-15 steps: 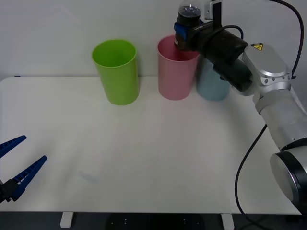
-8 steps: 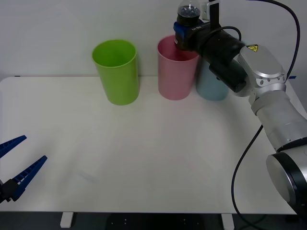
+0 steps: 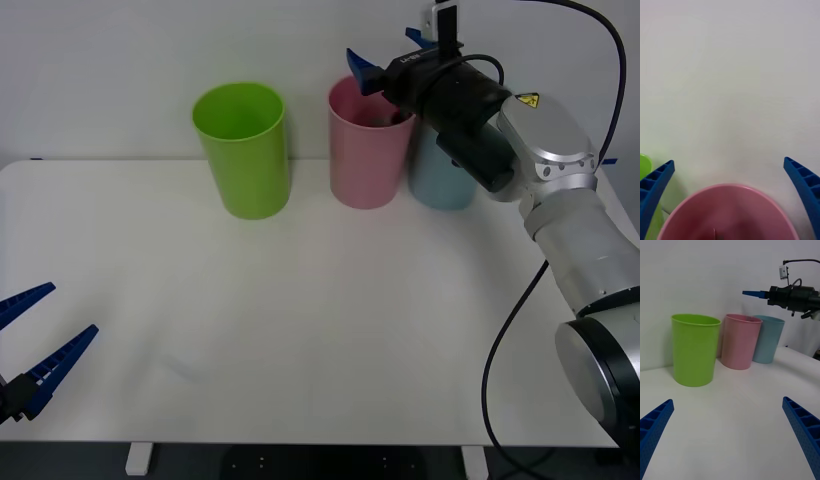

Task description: Grasp the object on the table and drop it into the matching bin: aluminum can to the light blue bin, PET bottle to the pink bin.

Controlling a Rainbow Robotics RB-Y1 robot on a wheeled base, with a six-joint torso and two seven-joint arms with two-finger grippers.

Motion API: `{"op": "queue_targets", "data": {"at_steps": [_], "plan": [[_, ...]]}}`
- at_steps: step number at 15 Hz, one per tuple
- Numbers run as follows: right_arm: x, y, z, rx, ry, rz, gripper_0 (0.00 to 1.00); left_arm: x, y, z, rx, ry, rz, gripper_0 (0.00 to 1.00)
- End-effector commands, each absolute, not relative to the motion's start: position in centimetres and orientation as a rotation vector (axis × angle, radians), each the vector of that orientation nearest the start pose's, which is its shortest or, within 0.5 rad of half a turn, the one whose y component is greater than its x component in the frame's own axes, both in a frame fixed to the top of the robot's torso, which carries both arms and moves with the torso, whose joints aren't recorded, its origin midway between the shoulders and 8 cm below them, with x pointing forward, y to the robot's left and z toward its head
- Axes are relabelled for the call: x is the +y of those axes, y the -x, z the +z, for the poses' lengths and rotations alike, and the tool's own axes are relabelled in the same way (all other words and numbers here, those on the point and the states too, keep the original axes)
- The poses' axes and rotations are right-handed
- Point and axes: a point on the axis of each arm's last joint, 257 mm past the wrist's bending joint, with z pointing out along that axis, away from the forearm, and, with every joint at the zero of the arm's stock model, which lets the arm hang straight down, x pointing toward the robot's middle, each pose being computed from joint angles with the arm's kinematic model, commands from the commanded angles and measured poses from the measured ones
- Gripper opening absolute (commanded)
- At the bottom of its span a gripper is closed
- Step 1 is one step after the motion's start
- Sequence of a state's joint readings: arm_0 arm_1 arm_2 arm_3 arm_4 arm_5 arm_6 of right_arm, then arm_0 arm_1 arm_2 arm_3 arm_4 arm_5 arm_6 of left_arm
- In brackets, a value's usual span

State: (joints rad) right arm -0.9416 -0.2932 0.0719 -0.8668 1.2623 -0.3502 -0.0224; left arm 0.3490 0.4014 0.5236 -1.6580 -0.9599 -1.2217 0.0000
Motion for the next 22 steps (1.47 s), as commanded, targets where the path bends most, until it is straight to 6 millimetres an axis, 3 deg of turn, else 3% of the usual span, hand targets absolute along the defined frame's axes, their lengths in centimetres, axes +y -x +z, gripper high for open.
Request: {"op": "queue_targets", "data": {"at_steps": [1, 4, 10, 18, 22], "plan": [[-9.4, -71.4, 0.8, 1.347, 0.446, 0.355, 1.0, 33.0, -34.2, -16.9, 1.441, -0.465, -0.567, 1.0], [-10.1, -70.9, 0.9, 1.333, 0.455, 0.364, 1.0, 33.0, -34.2, -16.9, 1.441, -0.465, -0.567, 1.0], [-12.9, -67.4, 0.5, 1.281, 0.483, 0.371, 1.0, 33.0, -34.2, -16.9, 1.441, -0.465, -0.567, 1.0], [-18.3, -62.1, -2.1, 1.278, 0.529, 0.37, 1.0, 33.0, -34.2, -16.9, 1.441, -0.465, -0.567, 1.0], [-21.8, -58.3, -4.0, 1.294, 0.556, 0.352, 1.0, 33.0, -34.2, -16.9, 1.441, -0.465, -0.567, 1.0]]}}
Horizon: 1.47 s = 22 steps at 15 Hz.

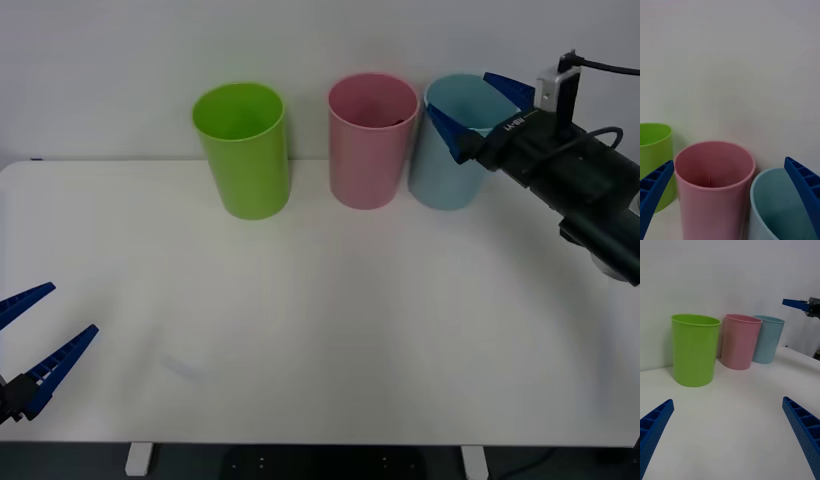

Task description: Grasp the object on the table and drop it into the matching bin: aluminum can to the light blue bin, PET bottle to the pink bin.

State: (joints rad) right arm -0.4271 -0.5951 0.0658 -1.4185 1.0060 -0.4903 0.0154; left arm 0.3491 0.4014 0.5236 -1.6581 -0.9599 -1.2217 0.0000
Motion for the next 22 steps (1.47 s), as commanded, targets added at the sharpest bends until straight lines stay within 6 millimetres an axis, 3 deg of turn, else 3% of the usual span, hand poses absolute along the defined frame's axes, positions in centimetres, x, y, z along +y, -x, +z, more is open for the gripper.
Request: {"op": "queue_targets", "data": {"at_steps": [1, 13, 22], "plan": [[-22.6, -57.4, -4.5, 1.298, 0.564, 0.353, 1.0, 33.0, -34.2, -16.9, 1.441, -0.465, -0.567, 1.0], [-30.7, -48.5, -10.0, 1.344, 0.729, 0.333, 1.0, 33.0, -34.2, -16.9, 1.441, -0.465, -0.567, 1.0], [-31.9, -44.1, -13.9, 1.363, 0.807, 0.325, 1.0, 33.0, -34.2, -16.9, 1.441, -0.465, -0.567, 1.0]]}}
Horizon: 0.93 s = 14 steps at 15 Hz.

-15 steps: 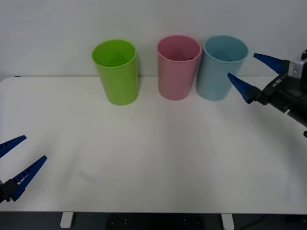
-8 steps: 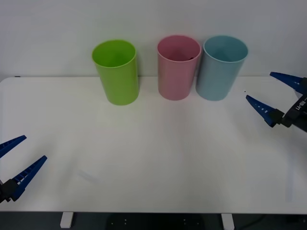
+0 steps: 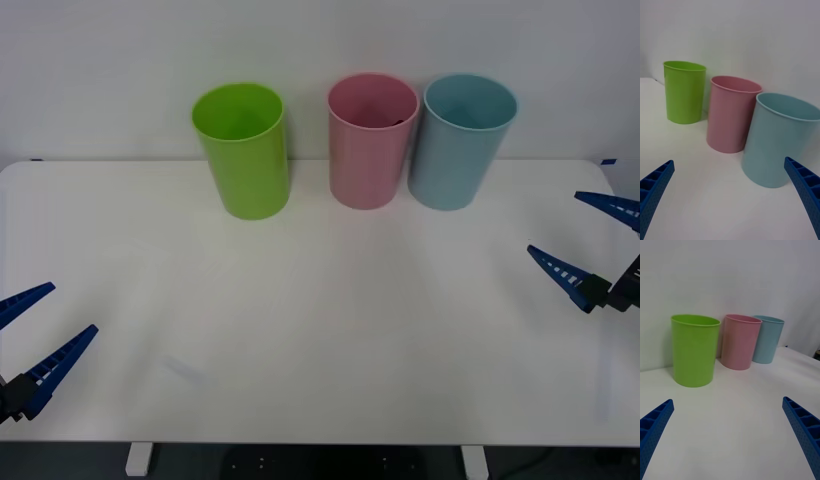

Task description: Grasp the object on the table and drop it into the matching bin: aluminum can to the light blue bin, PET bottle to the pink bin.

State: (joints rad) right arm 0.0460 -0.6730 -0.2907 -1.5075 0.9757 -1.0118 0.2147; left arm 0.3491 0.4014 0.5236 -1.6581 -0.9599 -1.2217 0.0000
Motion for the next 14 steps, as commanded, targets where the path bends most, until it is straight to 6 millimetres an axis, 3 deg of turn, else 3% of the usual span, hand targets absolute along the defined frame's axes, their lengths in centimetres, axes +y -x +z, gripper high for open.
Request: {"op": "queue_targets", "data": {"at_steps": [1, 14], "plan": [[-31.9, -43.4, -14.0, 1.354, 0.816, 0.337, 1.0, 33.0, -34.2, -16.9, 1.441, -0.465, -0.567, 1.0], [-33.8, -34.2, -16.3, 1.42, 0.794, 0.424, 1.0, 33.0, -34.2, -16.9, 1.441, -0.465, -0.567, 1.0]]}}
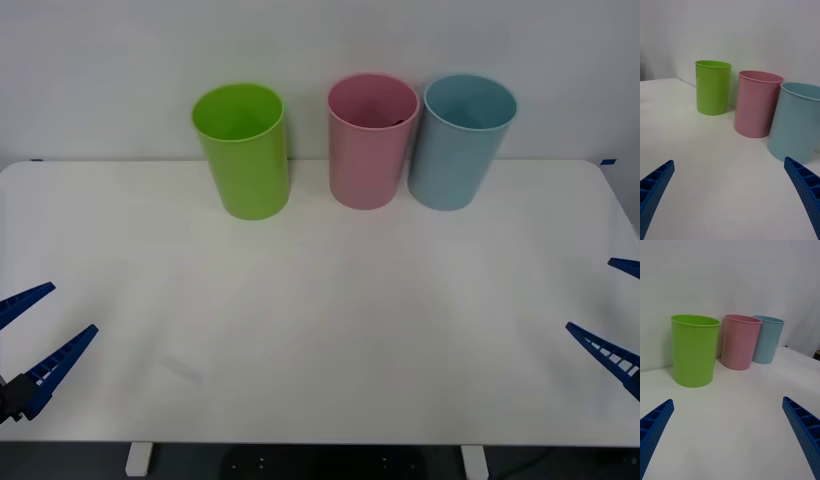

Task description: Grasp the object on the table and drop it into the matching bin: aluminum can to the light blue bin, PET bottle to the pink bin.

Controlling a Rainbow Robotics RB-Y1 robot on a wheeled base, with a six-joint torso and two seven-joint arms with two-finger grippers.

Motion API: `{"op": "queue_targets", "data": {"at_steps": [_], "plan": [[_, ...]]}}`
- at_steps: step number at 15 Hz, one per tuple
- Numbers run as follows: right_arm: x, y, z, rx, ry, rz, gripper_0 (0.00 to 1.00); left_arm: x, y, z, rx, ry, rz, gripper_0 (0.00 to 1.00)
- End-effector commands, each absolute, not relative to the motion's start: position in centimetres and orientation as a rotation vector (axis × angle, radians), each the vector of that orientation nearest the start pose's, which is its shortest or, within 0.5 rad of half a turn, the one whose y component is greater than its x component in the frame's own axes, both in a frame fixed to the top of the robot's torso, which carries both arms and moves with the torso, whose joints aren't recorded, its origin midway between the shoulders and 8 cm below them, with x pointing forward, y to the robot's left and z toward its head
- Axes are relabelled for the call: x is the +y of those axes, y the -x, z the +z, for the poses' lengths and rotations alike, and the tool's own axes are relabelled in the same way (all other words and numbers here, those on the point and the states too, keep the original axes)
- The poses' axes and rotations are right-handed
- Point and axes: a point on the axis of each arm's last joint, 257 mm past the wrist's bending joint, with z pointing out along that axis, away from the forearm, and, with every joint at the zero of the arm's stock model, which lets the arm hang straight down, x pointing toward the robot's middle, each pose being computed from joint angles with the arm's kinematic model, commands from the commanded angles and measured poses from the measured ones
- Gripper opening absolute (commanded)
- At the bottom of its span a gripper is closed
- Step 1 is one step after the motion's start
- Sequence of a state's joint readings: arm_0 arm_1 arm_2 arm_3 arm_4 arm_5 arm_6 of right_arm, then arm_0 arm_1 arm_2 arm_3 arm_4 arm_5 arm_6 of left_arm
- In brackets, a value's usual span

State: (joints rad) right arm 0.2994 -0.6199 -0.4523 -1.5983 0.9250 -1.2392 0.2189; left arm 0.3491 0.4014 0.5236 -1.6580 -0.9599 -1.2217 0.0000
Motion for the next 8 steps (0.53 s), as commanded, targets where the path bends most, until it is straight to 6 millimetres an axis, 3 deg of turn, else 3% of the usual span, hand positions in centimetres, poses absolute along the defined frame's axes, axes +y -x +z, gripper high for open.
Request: {"op": "queue_targets", "data": {"at_steps": [1, 8], "plan": [[-33.91, -33.82, -16.42, 1.425, 0.792, 0.424, 1.0, 32.97, -34.23, -16.89, 1.441, -0.465, -0.567, 1.0], [-34.17, -32.92, -16.9, 1.442, 0.783, 0.431, 1.0, 32.97, -34.23, -16.89, 1.441, -0.465, -0.567, 1.0]]}}
